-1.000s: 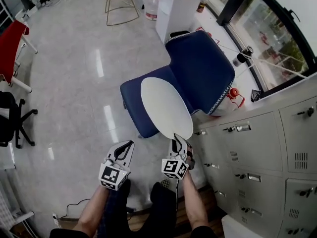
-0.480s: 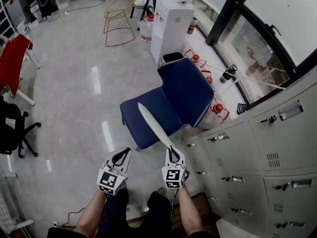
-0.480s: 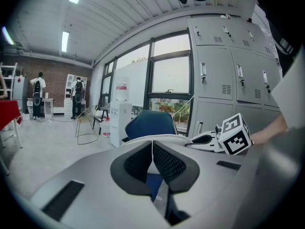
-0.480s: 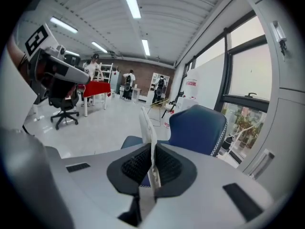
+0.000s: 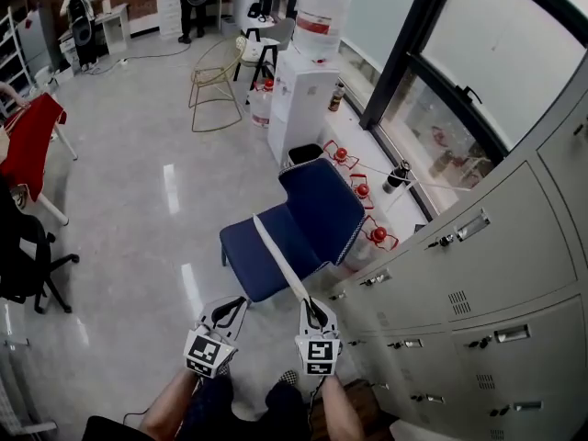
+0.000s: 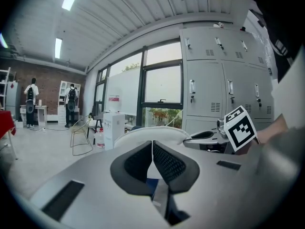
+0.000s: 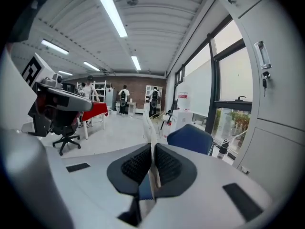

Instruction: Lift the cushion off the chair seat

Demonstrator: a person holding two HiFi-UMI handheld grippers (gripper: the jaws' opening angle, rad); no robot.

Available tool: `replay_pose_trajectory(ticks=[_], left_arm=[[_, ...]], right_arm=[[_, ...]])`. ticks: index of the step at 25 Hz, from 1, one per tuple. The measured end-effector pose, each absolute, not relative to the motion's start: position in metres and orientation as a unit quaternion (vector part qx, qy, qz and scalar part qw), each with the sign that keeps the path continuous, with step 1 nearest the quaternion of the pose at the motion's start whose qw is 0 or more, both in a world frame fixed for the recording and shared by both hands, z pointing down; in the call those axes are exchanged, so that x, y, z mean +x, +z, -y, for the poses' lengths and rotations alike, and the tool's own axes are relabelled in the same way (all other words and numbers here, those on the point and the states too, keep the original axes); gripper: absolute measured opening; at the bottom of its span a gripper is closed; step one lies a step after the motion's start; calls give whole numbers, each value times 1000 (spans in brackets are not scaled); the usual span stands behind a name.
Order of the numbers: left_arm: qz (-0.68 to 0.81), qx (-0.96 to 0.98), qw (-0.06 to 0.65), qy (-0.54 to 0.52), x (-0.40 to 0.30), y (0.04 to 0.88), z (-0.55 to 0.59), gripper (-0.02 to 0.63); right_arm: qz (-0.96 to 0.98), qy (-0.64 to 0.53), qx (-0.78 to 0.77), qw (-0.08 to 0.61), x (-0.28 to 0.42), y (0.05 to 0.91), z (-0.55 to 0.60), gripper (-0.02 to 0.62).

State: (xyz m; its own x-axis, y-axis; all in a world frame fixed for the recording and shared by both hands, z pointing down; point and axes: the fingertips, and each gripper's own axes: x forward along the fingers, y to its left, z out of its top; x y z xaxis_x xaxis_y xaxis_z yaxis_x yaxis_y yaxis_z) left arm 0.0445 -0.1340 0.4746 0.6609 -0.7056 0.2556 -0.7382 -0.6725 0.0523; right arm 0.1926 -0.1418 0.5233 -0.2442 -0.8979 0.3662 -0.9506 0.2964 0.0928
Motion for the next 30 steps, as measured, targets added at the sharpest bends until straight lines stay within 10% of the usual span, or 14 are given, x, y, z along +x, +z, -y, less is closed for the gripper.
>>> replay_pose_trajectory(ticks=[30], left_arm=[[372,925,47,53,33,346,49,21]], right_arm=[[760,47,645,67,198,355,11,41]])
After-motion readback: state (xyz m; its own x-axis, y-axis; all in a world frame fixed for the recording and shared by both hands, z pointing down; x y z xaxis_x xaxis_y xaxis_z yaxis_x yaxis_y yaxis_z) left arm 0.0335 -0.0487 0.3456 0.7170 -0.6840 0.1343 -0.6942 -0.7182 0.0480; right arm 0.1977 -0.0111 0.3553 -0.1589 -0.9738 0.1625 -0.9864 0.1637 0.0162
